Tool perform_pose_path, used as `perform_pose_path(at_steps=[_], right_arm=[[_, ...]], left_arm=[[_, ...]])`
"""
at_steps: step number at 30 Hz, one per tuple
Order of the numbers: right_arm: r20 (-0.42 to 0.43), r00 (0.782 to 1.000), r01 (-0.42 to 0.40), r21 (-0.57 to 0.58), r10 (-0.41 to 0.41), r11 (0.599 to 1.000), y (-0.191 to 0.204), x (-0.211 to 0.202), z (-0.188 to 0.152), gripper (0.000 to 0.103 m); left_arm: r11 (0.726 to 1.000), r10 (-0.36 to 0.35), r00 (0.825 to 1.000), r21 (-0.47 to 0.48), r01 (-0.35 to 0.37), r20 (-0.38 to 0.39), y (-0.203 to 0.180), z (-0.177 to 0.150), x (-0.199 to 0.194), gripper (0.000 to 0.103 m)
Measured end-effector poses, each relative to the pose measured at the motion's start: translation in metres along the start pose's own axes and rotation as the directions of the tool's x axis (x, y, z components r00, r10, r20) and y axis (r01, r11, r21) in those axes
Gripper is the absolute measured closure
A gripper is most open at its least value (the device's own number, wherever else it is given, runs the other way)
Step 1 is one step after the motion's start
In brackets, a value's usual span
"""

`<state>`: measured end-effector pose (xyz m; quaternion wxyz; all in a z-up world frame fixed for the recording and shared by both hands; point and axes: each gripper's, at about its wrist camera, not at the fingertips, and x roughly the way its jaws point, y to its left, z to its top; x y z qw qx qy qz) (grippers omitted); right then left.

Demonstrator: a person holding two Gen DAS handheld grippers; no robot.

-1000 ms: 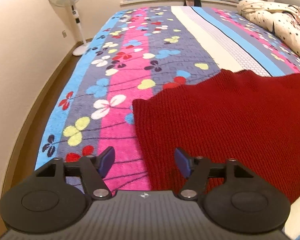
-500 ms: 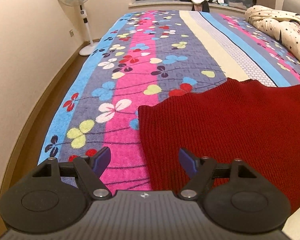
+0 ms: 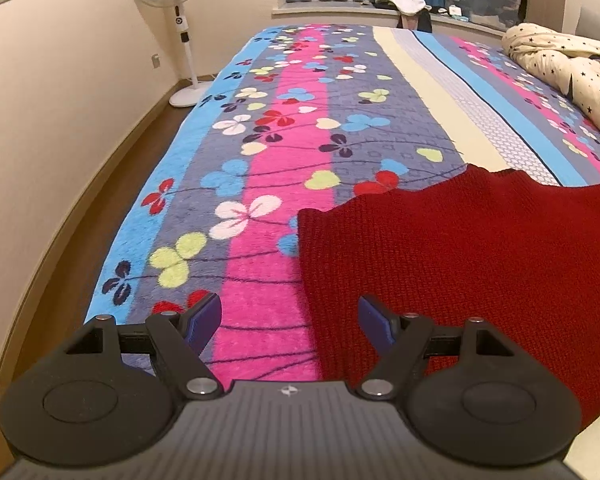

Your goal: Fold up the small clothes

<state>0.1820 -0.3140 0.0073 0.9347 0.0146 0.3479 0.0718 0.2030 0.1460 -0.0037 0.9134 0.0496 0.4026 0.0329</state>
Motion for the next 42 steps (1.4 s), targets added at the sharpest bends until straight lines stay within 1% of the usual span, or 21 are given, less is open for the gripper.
perform_pose_path(at_steps=[3,5,9,11,13,14,15,17,19,21,23,25,26,28,30,32,34,36,37,39,42], right_arm=[[0.011,1.0,-0.019,0.012,0.018,1.0,0.017,-0.004,-0.001,0.056],[0.021,0.999,-0.036,-0.003,0.037,0.999,0.034,-0.008,-0.004,0.056],[0.039,0.994,-0.096,-0.086,0.1,0.992,0.082,-0.016,-0.016,0.056],[0.058,0.99,-0.117,-0.143,0.127,0.983,0.106,-0.02,-0.024,0.058],[0.081,0.984,-0.139,-0.199,0.157,0.97,0.128,-0.023,-0.034,0.08],[0.083,0.981,-0.155,-0.219,0.177,0.963,0.138,-0.024,-0.038,0.085],[0.08,0.976,-0.178,-0.238,0.202,0.955,0.148,-0.025,-0.042,0.092],[0.076,0.967,-0.212,-0.284,0.242,0.935,0.165,-0.027,-0.051,0.093],[0.068,0.952,-0.256,-0.356,0.298,0.899,0.187,-0.031,-0.06,0.093],[0.068,0.933,-0.292,-0.432,0.354,0.853,0.207,-0.036,-0.069,0.092],[0.073,0.917,-0.308,-0.498,0.392,0.811,0.225,-0.042,-0.08,0.088],[0.063,0.898,-0.325,-0.571,0.435,0.754,0.243,-0.046,-0.091,0.075],[0.062,0.891,-0.326,-0.602,0.449,0.729,0.252,-0.047,-0.097,0.071],[0.049,0.881,-0.324,-0.663,0.471,0.675,0.27,-0.05,-0.109,0.062],[0.017,0.873,-0.336,-0.704,0.488,0.626,0.283,-0.048,-0.119,0.058],[-0.013,0.873,-0.336,-0.739,0.487,0.583,0.295,-0.045,-0.13,0.057],[-0.023,0.877,-0.314,-0.784,0.48,0.536,0.304,-0.041,-0.139,0.052],[-0.008,0.894,-0.258,-0.826,0.448,0.501,0.312,-0.033,-0.146,0.051],[-0.011,0.901,-0.246,-0.837,0.434,0.489,0.315,-0.03,-0.148,0.049],[-0.016,0.909,-0.226,-0.859,0.417,0.459,0.319,-0.023,-0.151,0.049],[0.005,0.919,-0.159,-0.91,0.394,0.384,0.324,-0.014,-0.159,0.049]], left_arm=[[1.0,0.007,1.0,-0.014,-0.007,-0.001,0.004,0.0,-0.001,0.023],[1.0,0.011,1.0,-0.023,-0.011,-0.005,0.006,-0.001,-0.001,0.023],[0.999,0.021,1.0,-0.029,-0.022,-0.01,0.01,-0.004,-0.001,0.023],[0.999,0.026,1.0,-0.038,-0.027,-0.013,0.012,-0.004,-0.001,0.023],[0.998,0.03,0.999,-0.05,-0.031,-0.017,0.016,-0.004,0.0,0.023],[0.998,0.032,0.999,-0.058,-0.034,-0.021,0.018,-0.004,0.001,0.023],[0.997,0.035,0.999,-0.067,-0.037,-0.027,0.019,-0.004,0.003,0.023],[0.995,0.037,0.999,-0.087,-0.04,-0.034,0.022,-0.003,0.004,0.023],[0.994,0.032,0.999,-0.107,-0.035,-0.033,0.024,-0.001,0.004,0.023],[0.992,0.027,0.999,-0.121,-0.031,-0.033,0.026,0.0,0.004,0.023],[0.992,0.032,0.999,-0.122,-0.036,-0.039,0.026,0.0,0.006,0.023],[0.991,0.034,0.998,-0.125,-0.039,-0.047,0.027,0.0,0.008,0.023],[0.991,0.032,0.998,-0.128,-0.039,-0.05,0.027,0.0,0.009,0.023],[0.991,0.031,0.998,-0.129,-0.037,-0.055,0.027,0.0,0.01,0.023],[0.991,0.031,0.998,-0.128,-0.039,-0.06,0.028,-0.001,0.011,0.023],[0.991,0.03,0.997,-0.131,-0.038,-0.065,0.029,-0.001,0.012,0.023],[0.99,0.023,0.997,-0.137,-0.032,-0.071,0.03,-0.001,0.014,0.023],[0.989,0.008,0.997,-0.147,-0.02,-0.082,0.031,-0.001,0.016,0.023],[0.989,0.001,0.996,-0.15,-0.014,-0.089,0.031,-0.001,0.018,0.023],[0.988,-0.02,0.994,-0.155,0.004,-0.105,0.03,-0.001,0.022,0.023],[0.987,-0.06,0.99,-0.158,0.039,-0.131,0.027,0.001,0.031,0.023]])
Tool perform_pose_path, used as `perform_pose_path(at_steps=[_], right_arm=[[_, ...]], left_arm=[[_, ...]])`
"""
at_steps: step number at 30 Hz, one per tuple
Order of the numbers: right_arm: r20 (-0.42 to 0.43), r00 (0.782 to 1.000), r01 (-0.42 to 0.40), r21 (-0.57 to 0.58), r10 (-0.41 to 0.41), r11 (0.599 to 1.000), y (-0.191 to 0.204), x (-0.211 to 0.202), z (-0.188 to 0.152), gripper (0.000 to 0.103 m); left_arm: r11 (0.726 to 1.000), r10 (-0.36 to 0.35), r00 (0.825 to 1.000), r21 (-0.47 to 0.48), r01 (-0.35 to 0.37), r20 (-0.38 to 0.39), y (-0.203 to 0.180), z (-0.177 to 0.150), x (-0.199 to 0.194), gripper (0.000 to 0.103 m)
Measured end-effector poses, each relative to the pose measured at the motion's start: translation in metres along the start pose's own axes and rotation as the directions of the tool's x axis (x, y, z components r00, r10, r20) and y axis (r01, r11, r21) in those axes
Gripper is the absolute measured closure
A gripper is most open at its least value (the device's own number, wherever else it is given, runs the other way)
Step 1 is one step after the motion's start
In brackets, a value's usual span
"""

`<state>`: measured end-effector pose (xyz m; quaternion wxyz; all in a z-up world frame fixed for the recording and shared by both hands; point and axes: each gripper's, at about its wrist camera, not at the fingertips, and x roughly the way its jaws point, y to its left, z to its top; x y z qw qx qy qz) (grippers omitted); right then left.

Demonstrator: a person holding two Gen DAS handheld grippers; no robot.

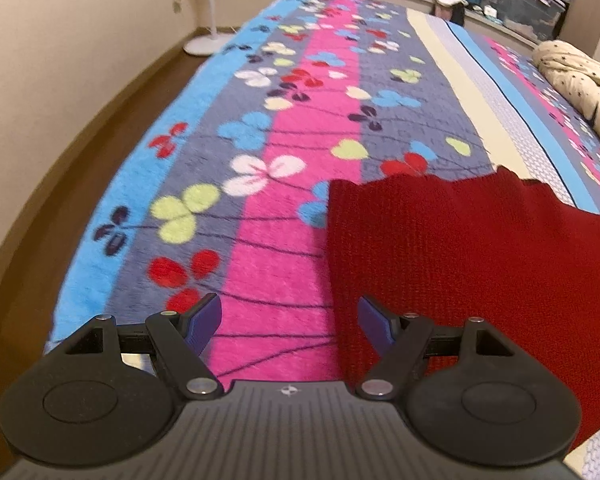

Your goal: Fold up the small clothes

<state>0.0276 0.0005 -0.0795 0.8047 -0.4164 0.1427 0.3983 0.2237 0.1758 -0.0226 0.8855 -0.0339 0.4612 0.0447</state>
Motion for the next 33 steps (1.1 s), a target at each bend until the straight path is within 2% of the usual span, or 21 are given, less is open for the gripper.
perform_pose_path(at_steps=[3,5,7,9,11,14,17,18,19,20,22,24,27,30,32,33], right_arm=[[0.007,1.0,0.009,-0.019,-0.008,1.0,0.0,0.003,-0.002,0.054],[0.016,1.0,0.003,-0.014,-0.003,1.0,-0.004,0.0,-0.001,0.062],[0.037,0.999,0.003,0.012,-0.004,1.0,-0.01,-0.005,0.001,0.08],[0.07,0.997,0.02,0.076,-0.026,0.997,-0.021,-0.015,0.006,0.085],[0.111,0.992,0.045,0.172,-0.065,0.984,-0.039,-0.031,0.012,0.087],[0.149,0.982,0.068,0.287,-0.115,0.955,-0.057,-0.053,0.016,0.087],[0.177,0.975,0.068,0.337,-0.134,0.939,-0.064,-0.067,0.015,0.087],[0.183,0.974,0.067,0.342,-0.136,0.937,-0.064,-0.069,0.014,0.087],[0.186,0.973,0.066,0.342,-0.136,0.937,-0.063,-0.07,0.012,0.087],[0.186,0.973,0.064,0.34,-0.134,0.938,-0.062,-0.07,0.011,0.087],[0.186,0.974,0.058,0.331,-0.125,0.942,-0.059,-0.067,0.01,0.087],[0.192,0.974,0.051,0.325,-0.119,0.944,-0.057,-0.069,0.011,0.087],[0.222,0.969,0.028,0.346,-0.111,0.938,-0.059,-0.075,0.013,0.087],[0.292,0.952,-0.018,0.351,-0.091,0.936,-0.059,-0.081,0.023,0.087],[0.336,0.94,-0.061,0.346,-0.062,0.936,-0.057,-0.085,0.038,0.087],[0.353,0.934,-0.083,0.352,-0.05,0.932,-0.056,-0.085,0.047,0.087]], left_arm=[[0.998,-0.051,0.998,-0.022,0.051,-0.034,0.0,0.007,0.011,0.023],[0.992,-0.108,0.992,-0.064,0.104,-0.065,0.003,0.013,0.02,0.023],[0.978,-0.183,0.978,-0.116,0.172,-0.099,0.006,0.018,0.029,0.023],[0.953,-0.275,0.952,-0.171,0.25,-0.137,0.008,0.022,0.041,0.023],[0.931,-0.336,0.927,-0.21,0.3,-0.166,0.007,0.026,0.05,0.023],[0.877,-0.448,0.877,-0.276,0.394,-0.172,0.005,0.03,0.063,0.023],[0.844,-0.5,0.847,-0.32,0.43,-0.181,0.001,0.033,0.075,0.023],[0.838,-0.508,0.841,-0.33,0.434,-0.186,-0.001,0.033,0.078,0.029],[0.829,-0.524,0.83,-0.338,0.445,-0.191,-0.004,0.034,0.082,0.046],[0.823,-0.535,0.823,-0.342,0.454,-0.193,-0.006,0.035,0.083,0.053],[0.83,-0.525,0.831,-0.325,0.453,-0.184,-0.008,0.037,0.081,0.073],[0.821,-0.535,0.831,-0.32,0.472,-0.149,-0.007,0.039,0.073,0.077],[0.785,-0.559,0.828,-0.351,0.51,-0.049,0.011,0.039,0.05,0.08],[0.772,-0.535,0.843,-0.371,0.517,0.061,0.041,0.033,0.017,0.08],[0.749,-0.512,0.849,-0.415,0.516,0.13,0.069,0.028,-0.001,0.081],[0.747,-0.491,0.857,-0.431,0.507,0.157,0.082,0.025,-0.008,0.08]])
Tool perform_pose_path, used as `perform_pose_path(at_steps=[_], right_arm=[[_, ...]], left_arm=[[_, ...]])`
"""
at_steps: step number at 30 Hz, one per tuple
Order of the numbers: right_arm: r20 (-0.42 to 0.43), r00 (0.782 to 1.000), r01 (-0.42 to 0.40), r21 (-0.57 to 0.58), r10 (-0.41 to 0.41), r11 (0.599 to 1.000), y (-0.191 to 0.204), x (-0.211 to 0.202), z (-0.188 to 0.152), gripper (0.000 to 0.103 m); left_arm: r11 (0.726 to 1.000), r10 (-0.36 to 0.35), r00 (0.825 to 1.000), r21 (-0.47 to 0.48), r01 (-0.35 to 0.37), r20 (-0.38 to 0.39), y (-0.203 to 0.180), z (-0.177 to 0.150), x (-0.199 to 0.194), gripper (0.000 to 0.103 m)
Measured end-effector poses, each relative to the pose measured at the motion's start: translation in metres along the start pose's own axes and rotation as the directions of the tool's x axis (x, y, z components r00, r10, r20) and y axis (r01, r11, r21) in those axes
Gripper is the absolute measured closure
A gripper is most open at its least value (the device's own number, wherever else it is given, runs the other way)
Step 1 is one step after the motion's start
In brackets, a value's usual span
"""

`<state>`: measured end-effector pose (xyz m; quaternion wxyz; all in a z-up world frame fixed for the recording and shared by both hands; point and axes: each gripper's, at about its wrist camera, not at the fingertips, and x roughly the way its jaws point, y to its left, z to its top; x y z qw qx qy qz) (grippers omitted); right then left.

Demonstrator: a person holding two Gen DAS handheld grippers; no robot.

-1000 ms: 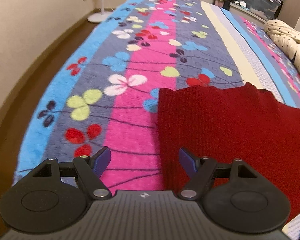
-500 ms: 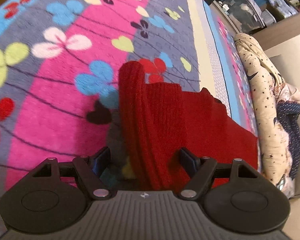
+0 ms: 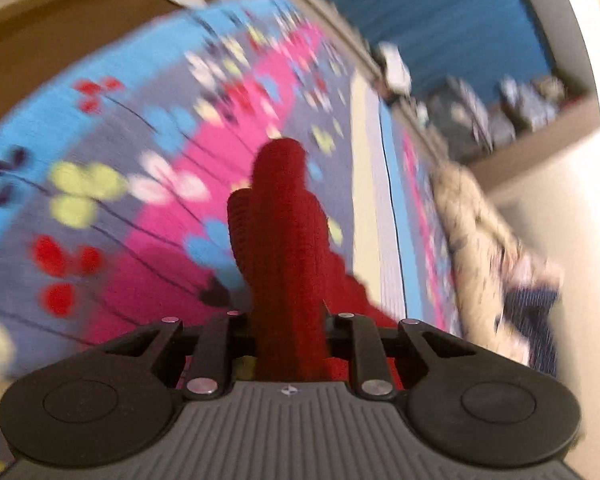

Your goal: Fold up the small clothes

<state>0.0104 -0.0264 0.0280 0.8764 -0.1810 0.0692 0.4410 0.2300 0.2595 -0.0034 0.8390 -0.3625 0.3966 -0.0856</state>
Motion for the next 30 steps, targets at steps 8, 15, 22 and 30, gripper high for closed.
perform_pose_path(at_steps=[8,15,22,30], right_arm=[[-0.059,0.998,-0.017,0.255,0.033,0.967,-0.007,0.007,0.007,0.088],[-0.208,0.966,0.249,0.582,-0.155,0.774,-0.103,-0.06,-0.032,0.089],[-0.475,0.813,0.568,0.774,-0.336,0.282,-0.179,-0.176,-0.123,0.09],[-0.458,0.882,0.47,0.869,-0.109,0.153,-0.224,-0.212,-0.169,0.074]], left_arm=[[0.99,0.131,0.991,-0.052,-0.131,-0.014,0.02,0.008,-0.022,0.052],[1.0,0.02,0.985,-0.019,-0.017,0.172,-0.019,0.012,-0.035,0.023],[0.962,-0.036,0.99,0.273,-0.002,0.134,-0.094,-0.025,-0.003,0.024],[0.763,-0.029,1.0,0.646,0.026,-0.006,-0.165,-0.109,0.031,0.042]])
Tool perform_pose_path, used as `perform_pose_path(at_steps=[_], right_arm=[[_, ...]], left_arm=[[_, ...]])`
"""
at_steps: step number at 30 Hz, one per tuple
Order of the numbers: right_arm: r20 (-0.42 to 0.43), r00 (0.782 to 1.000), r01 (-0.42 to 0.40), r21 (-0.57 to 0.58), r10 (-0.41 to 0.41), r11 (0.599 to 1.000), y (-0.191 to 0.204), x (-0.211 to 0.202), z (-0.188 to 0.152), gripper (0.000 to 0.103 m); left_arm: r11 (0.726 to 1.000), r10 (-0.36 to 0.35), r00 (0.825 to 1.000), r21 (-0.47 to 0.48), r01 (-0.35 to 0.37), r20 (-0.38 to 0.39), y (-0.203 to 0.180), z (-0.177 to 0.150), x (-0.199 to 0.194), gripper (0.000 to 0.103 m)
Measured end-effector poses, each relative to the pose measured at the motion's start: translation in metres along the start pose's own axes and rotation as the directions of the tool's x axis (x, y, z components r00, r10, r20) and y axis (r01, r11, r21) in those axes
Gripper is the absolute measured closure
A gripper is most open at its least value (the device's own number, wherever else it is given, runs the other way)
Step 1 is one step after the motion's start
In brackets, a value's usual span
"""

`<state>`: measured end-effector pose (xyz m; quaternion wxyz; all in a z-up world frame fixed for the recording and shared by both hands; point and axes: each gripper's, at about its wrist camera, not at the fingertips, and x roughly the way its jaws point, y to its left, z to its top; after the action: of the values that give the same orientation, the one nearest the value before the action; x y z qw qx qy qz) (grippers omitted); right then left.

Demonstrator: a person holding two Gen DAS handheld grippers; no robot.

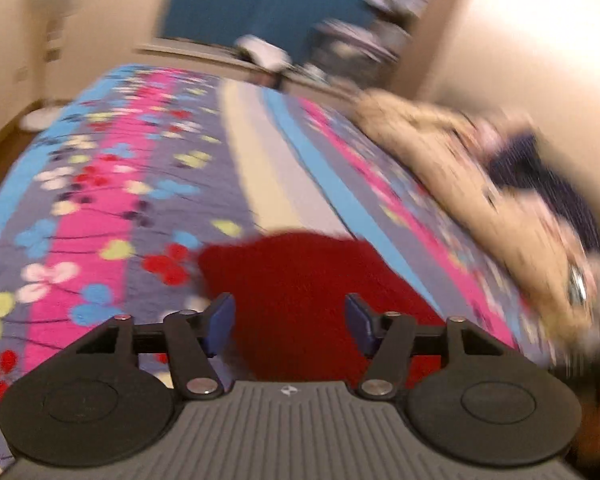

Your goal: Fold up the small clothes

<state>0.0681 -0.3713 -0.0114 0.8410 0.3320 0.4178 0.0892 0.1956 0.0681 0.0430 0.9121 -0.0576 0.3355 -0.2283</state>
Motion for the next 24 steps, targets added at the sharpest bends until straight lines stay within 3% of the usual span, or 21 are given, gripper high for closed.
perform_pose_path(at_steps=[2,3,4,7,11,13,14,17,19,20,22,23,24], right_arm=[[-0.05,0.998,-0.042,-0.065,0.039,0.997,0.003,0.001,0.014,0.059],[-0.092,0.995,-0.054,-0.092,0.045,0.994,0.003,0.005,0.025,0.041],[-0.128,0.991,-0.058,-0.113,0.044,0.992,0.002,0.01,0.035,0.031],[-0.201,0.98,-0.048,-0.198,0.008,0.979,-0.001,0.032,0.048,0.032],[-0.215,0.977,-0.044,-0.19,0.002,0.981,-0.003,0.05,0.05,0.036],[-0.192,0.981,-0.053,-0.23,0.008,0.972,0.007,0.05,0.053,0.06],[-0.176,0.984,-0.067,-0.253,0.022,0.965,0.012,0.044,0.051,0.064],[-0.06,0.99,-0.139,-0.322,0.126,0.936,0.024,0.024,0.052,0.074],[0.006,0.966,-0.236,-0.399,0.26,0.886,0.034,0.005,0.051,0.075],[0.011,0.963,-0.24,-0.428,0.27,0.872,0.037,0.003,0.05,0.075],[-0.017,0.993,-0.112,-0.461,0.118,0.881,0.034,0.019,0.046,0.075],[-0.053,0.999,-0.029,-0.459,0.005,0.888,0.028,0.032,0.044,0.075],[-0.12,0.987,0.044,-0.429,-0.105,0.902,0.015,0.049,0.042,0.075]], left_arm=[[0.994,-0.003,1.0,0.107,0.006,-0.028,-0.022,-0.011,0.005,0.045],[0.99,-0.002,0.999,0.14,0.008,-0.041,-0.031,-0.017,0.01,0.048],[0.987,-0.011,0.998,0.161,0.02,-0.058,-0.038,-0.024,0.014,0.049],[0.981,-0.064,0.992,0.175,0.082,-0.107,-0.049,-0.044,0.03,0.057],[0.97,-0.083,0.985,0.213,0.115,-0.151,-0.056,-0.056,0.048,0.059],[0.968,-0.089,0.98,0.217,0.127,-0.176,-0.053,-0.059,0.054,0.059],[0.962,-0.073,0.979,0.246,0.12,-0.191,-0.053,-0.062,0.058,0.059],[0.946,-0.014,0.972,0.311,0.088,-0.234,-0.054,-0.071,0.069,0.058],[0.942,-0.016,0.972,0.321,0.093,-0.235,-0.054,-0.073,0.069,0.058],[0.941,-0.012,0.972,0.326,0.09,-0.234,-0.054,-0.073,0.07,0.058],[0.939,-0.016,0.971,0.331,0.098,-0.241,-0.052,-0.074,0.073,0.058],[0.937,-0.024,0.97,0.334,0.107,-0.242,-0.053,-0.074,0.073,0.058],[0.933,-0.032,0.969,0.339,0.116,-0.243,-0.054,-0.075,0.074,0.058]])
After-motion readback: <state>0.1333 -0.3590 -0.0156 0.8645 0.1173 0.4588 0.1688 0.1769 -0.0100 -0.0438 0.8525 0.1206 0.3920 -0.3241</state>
